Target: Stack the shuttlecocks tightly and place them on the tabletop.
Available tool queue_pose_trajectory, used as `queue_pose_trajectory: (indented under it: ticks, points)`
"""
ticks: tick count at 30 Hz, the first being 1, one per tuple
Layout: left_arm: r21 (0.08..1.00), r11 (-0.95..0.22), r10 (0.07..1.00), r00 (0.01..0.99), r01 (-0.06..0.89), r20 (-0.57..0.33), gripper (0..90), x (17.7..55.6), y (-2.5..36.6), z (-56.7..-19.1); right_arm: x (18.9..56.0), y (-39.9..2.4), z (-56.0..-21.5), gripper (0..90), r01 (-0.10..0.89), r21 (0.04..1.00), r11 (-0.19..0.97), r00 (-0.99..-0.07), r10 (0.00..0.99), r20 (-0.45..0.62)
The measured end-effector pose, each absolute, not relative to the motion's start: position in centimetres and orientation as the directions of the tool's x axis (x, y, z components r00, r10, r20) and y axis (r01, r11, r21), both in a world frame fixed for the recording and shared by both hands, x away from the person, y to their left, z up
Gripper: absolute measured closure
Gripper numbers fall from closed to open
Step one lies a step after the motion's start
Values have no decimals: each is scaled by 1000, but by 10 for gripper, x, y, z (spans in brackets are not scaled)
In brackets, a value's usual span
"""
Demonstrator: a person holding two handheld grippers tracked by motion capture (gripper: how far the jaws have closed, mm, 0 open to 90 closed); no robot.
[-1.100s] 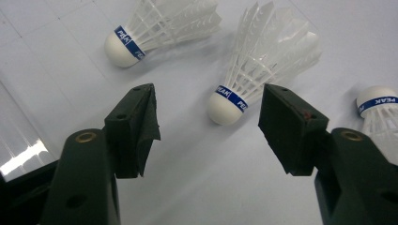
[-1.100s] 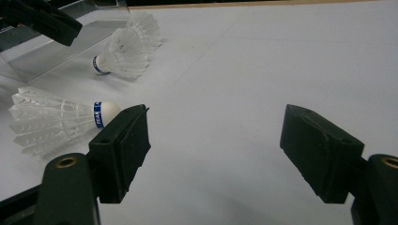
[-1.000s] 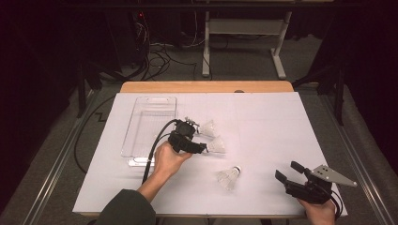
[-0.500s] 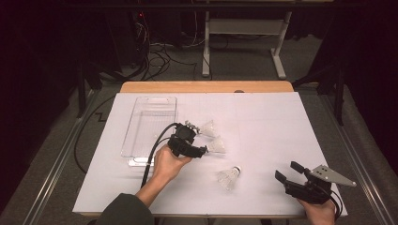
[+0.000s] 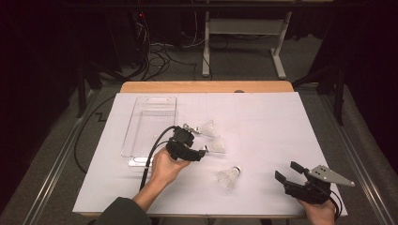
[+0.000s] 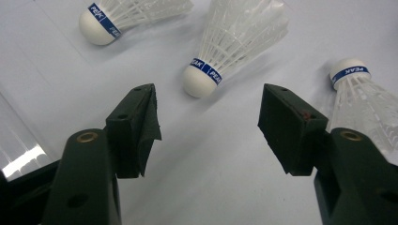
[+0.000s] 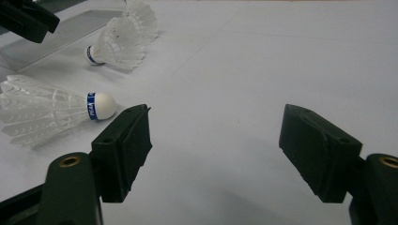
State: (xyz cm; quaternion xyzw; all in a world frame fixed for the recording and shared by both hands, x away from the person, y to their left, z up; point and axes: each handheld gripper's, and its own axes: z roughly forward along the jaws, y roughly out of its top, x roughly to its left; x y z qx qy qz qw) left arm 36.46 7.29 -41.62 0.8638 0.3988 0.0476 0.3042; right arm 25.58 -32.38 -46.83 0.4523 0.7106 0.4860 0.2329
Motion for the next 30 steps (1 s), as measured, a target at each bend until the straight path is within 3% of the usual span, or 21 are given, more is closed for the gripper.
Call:
queue_pose_trajectory:
  ticks: [30]
  points:
    - [570,-512,705,694,642,-148,384,345,77,-421,256,-324,-468,258,422,899,119,-484,868,112]
